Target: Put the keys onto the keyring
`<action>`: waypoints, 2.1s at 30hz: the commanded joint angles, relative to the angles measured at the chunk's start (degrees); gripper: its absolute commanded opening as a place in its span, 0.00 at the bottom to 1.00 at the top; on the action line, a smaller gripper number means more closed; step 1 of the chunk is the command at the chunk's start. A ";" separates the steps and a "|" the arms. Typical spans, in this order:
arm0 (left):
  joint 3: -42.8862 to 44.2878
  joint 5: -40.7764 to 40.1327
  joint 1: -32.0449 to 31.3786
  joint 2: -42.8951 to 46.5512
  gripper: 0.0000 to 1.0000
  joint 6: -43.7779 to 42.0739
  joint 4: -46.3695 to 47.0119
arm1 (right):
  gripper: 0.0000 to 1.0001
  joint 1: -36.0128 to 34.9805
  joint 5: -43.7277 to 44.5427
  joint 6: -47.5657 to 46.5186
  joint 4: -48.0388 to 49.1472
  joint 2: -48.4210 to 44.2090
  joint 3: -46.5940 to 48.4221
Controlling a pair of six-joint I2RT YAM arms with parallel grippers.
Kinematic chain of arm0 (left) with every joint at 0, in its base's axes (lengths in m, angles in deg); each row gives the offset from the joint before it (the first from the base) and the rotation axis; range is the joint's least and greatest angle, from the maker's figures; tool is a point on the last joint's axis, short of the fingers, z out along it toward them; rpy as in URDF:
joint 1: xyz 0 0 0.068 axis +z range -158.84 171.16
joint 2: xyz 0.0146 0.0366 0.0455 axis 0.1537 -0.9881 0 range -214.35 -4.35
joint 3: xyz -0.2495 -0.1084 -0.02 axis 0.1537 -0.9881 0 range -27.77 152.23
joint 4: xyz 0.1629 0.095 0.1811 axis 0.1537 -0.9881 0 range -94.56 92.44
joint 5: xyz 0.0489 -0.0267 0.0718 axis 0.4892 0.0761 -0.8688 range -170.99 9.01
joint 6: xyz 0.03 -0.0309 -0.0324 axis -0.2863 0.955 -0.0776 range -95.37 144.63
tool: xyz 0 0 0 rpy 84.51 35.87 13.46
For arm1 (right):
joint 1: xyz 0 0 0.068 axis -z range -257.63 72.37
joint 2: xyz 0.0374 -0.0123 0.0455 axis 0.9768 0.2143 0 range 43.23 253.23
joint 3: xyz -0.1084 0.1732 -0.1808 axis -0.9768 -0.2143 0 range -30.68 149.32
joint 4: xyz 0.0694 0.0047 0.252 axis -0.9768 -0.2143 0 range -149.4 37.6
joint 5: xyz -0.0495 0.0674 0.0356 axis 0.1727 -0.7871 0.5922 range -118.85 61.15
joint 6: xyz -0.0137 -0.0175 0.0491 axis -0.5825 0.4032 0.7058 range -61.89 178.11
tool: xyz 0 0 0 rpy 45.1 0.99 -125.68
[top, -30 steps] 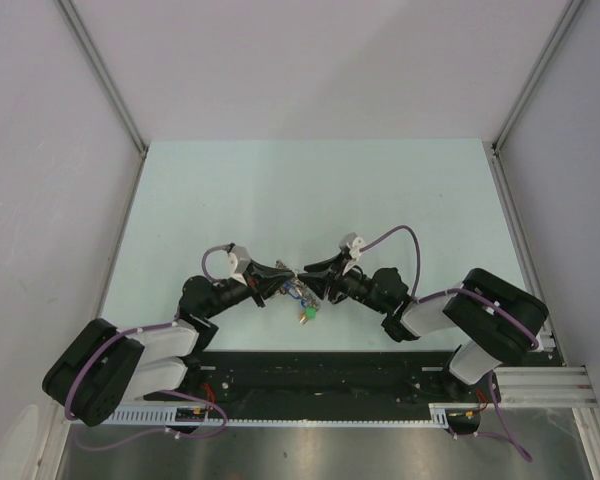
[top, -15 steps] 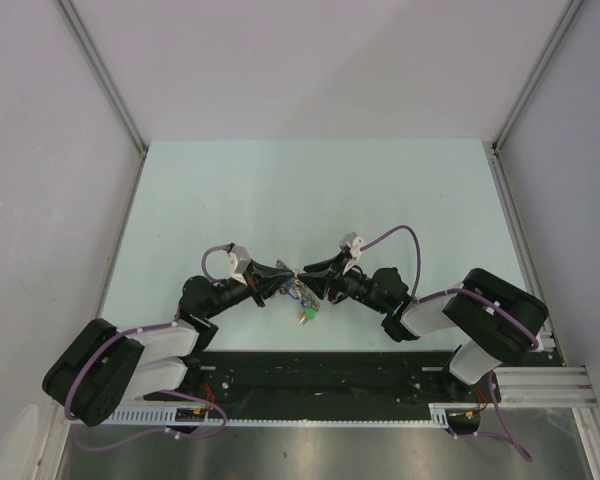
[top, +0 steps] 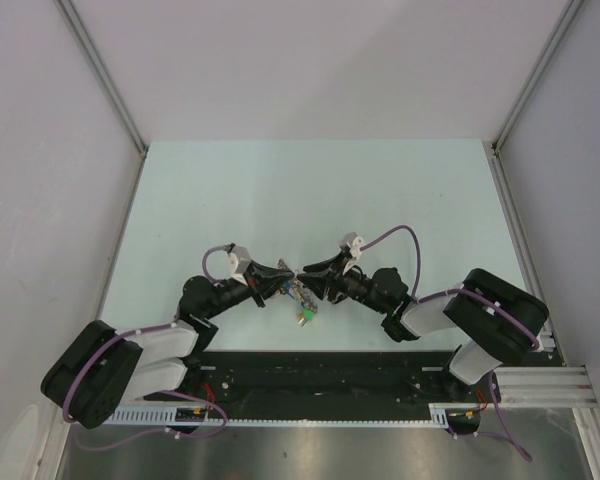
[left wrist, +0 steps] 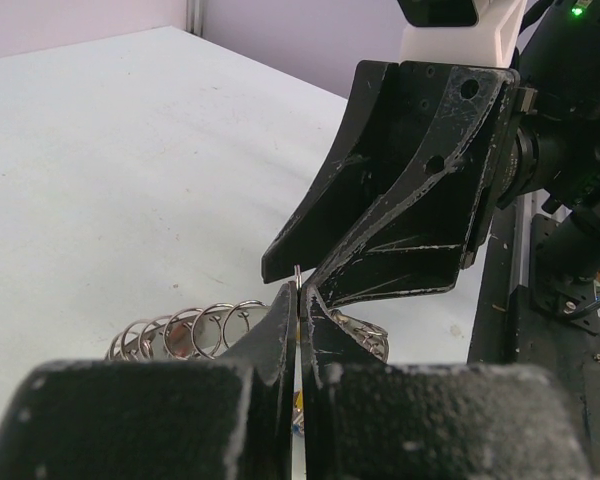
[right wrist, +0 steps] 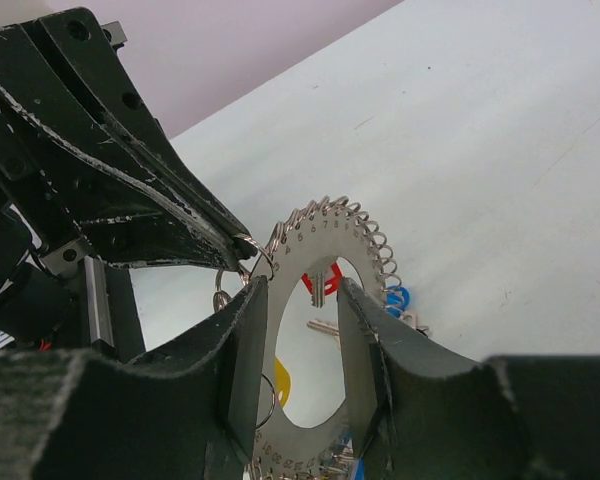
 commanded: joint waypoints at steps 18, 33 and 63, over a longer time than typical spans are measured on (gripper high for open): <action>0.50 -1.65 -1.14 2.17 0.00 -0.84 2.70 | 0.39 -0.48 1.08 1.29 12.69 1.62 2.85; -0.20 -1.21 -2.19 0.15 0.01 1.88 8.06 | 0.36 -0.57 1.44 3.22 16.29 5.76 4.17; 6.22 -25.20 -2.28 26.60 0.64 -5.85 -42.38 | 0.00 -2.93 2.21 -54.05 -65.40 -10.85 32.36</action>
